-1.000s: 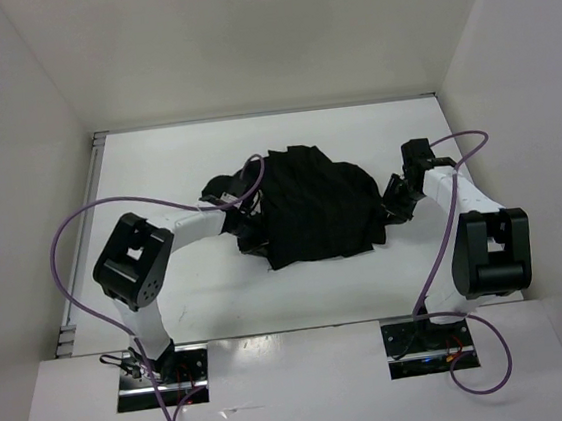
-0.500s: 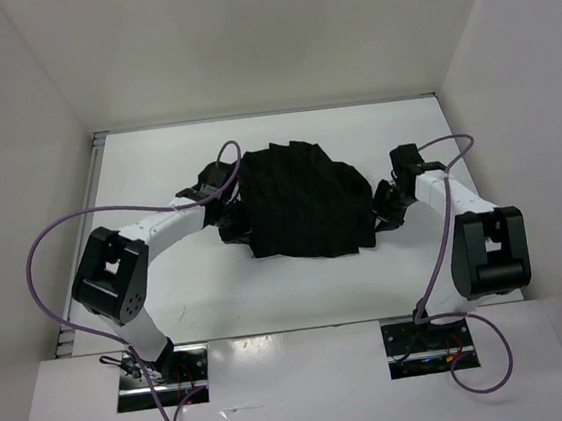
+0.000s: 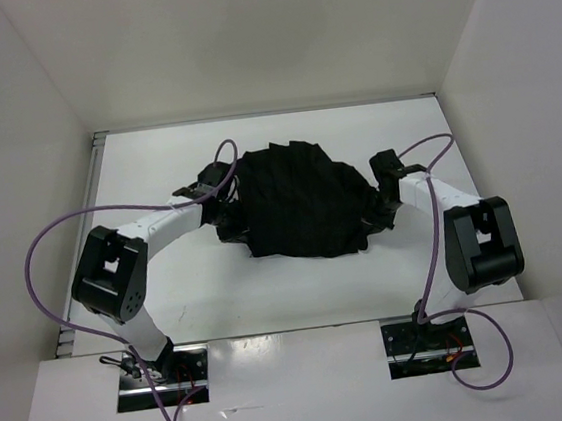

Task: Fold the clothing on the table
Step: Flatten the skirt out

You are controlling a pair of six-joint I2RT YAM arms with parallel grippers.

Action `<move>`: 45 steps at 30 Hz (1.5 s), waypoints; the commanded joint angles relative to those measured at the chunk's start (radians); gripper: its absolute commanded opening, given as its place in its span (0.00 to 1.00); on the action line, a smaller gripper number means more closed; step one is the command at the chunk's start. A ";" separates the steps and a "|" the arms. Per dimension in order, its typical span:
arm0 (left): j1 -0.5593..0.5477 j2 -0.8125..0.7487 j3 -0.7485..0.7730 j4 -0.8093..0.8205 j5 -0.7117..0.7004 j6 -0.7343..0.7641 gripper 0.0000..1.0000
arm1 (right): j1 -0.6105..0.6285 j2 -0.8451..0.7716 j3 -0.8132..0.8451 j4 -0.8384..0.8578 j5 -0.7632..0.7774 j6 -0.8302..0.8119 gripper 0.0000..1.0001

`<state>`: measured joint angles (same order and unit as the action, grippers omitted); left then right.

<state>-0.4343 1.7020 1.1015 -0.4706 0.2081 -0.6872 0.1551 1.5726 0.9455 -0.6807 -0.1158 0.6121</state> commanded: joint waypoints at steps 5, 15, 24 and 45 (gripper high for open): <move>0.017 -0.091 0.208 -0.098 0.043 0.119 0.00 | 0.006 -0.154 0.335 -0.144 0.021 -0.047 0.00; 0.212 0.313 1.400 -0.391 0.140 0.245 0.00 | -0.094 0.130 1.192 -0.145 -0.174 -0.169 0.00; 0.275 0.141 1.084 -0.251 0.180 0.246 0.00 | -0.052 0.085 1.079 -0.171 -0.249 -0.210 0.00; 0.212 -0.434 -0.202 -0.186 0.306 0.110 0.00 | 0.066 -0.403 -0.107 -0.108 -0.513 0.161 0.00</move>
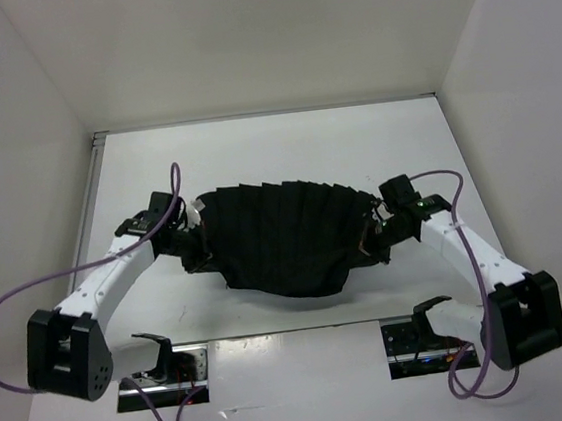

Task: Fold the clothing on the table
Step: Flatten the skirt out

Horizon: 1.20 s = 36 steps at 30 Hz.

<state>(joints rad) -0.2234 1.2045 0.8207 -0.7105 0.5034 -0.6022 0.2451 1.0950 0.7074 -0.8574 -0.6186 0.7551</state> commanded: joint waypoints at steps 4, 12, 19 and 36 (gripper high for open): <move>0.041 0.320 0.365 0.137 -0.014 0.097 0.00 | -0.142 0.330 0.342 0.199 0.020 -0.098 0.00; 0.116 0.924 1.395 -0.065 -0.037 0.140 0.00 | -0.260 0.836 1.300 0.108 0.097 -0.215 0.00; 0.232 0.933 1.799 -0.093 0.066 0.110 0.01 | -0.314 0.935 1.974 -0.103 0.226 -0.280 0.01; 0.161 0.298 0.136 0.184 0.064 0.047 0.13 | -0.090 0.329 0.069 0.212 0.065 -0.165 0.07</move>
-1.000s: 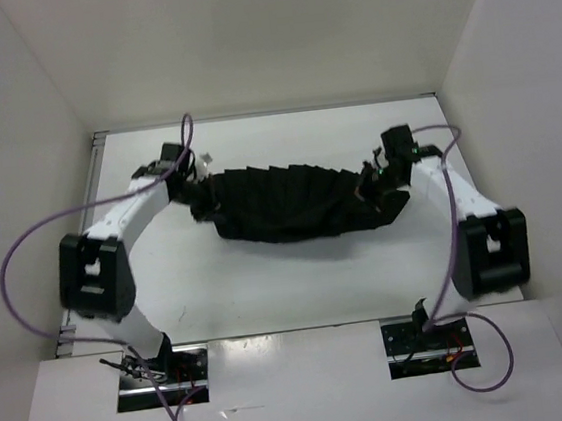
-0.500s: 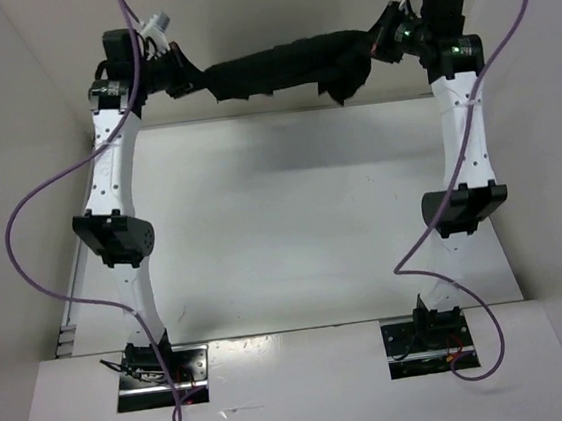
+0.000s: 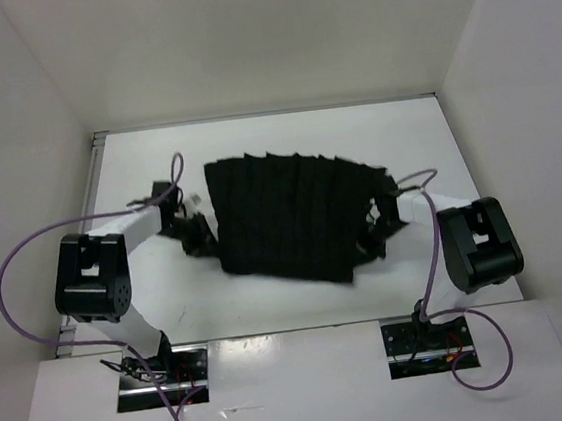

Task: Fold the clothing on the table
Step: Flatten the skirt out

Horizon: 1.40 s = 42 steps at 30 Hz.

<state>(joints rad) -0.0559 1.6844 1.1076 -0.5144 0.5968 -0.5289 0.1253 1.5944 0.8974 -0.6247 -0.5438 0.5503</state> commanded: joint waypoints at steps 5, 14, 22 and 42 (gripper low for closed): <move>-0.039 -0.389 -0.341 -0.215 0.034 -0.003 0.89 | 0.134 -0.381 -0.152 -0.249 0.020 0.152 0.53; -0.039 -0.379 -0.295 -0.265 -0.009 0.007 0.79 | 0.134 -0.422 0.049 -0.397 0.163 0.180 0.59; -0.087 -0.177 -0.139 -0.073 0.015 -0.072 0.00 | 0.134 -0.246 0.040 -0.253 0.350 0.180 0.27; -0.207 0.310 0.075 0.008 -0.242 -0.092 0.00 | 0.134 0.330 0.268 -0.058 0.545 0.161 0.16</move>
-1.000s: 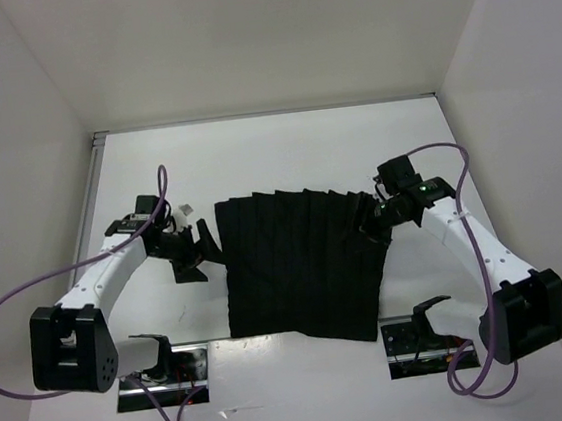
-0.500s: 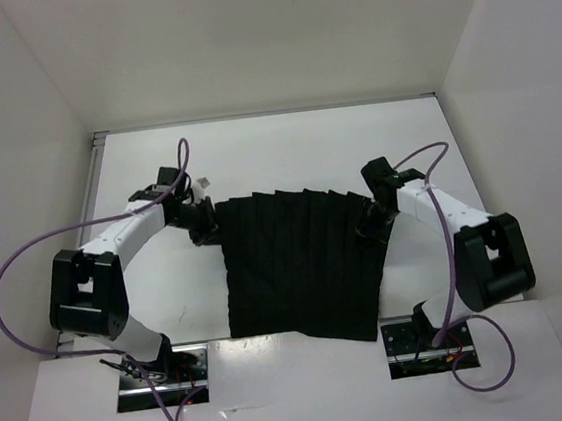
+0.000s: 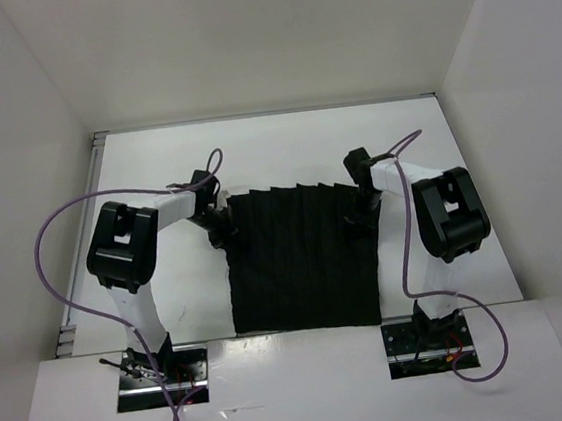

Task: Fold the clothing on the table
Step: Flatten the skirt out

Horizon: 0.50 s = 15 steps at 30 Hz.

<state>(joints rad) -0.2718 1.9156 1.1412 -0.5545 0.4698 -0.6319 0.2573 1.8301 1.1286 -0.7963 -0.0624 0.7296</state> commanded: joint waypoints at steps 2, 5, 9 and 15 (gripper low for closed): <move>0.043 0.123 0.074 0.048 -0.129 0.011 0.00 | 0.002 0.122 0.108 0.123 0.064 -0.030 0.16; 0.106 0.180 0.184 0.028 -0.181 0.001 0.00 | 0.002 0.187 0.235 0.134 0.064 -0.055 0.16; 0.175 0.258 0.411 -0.028 -0.214 0.011 0.00 | 0.002 0.251 0.434 0.124 0.110 -0.087 0.16; 0.226 0.214 0.545 -0.052 -0.146 0.032 0.26 | -0.018 0.154 0.499 0.163 0.105 -0.140 0.38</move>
<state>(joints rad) -0.0547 2.1876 1.6737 -0.5877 0.3408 -0.6197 0.2481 2.0758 1.5955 -0.6910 0.0116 0.6357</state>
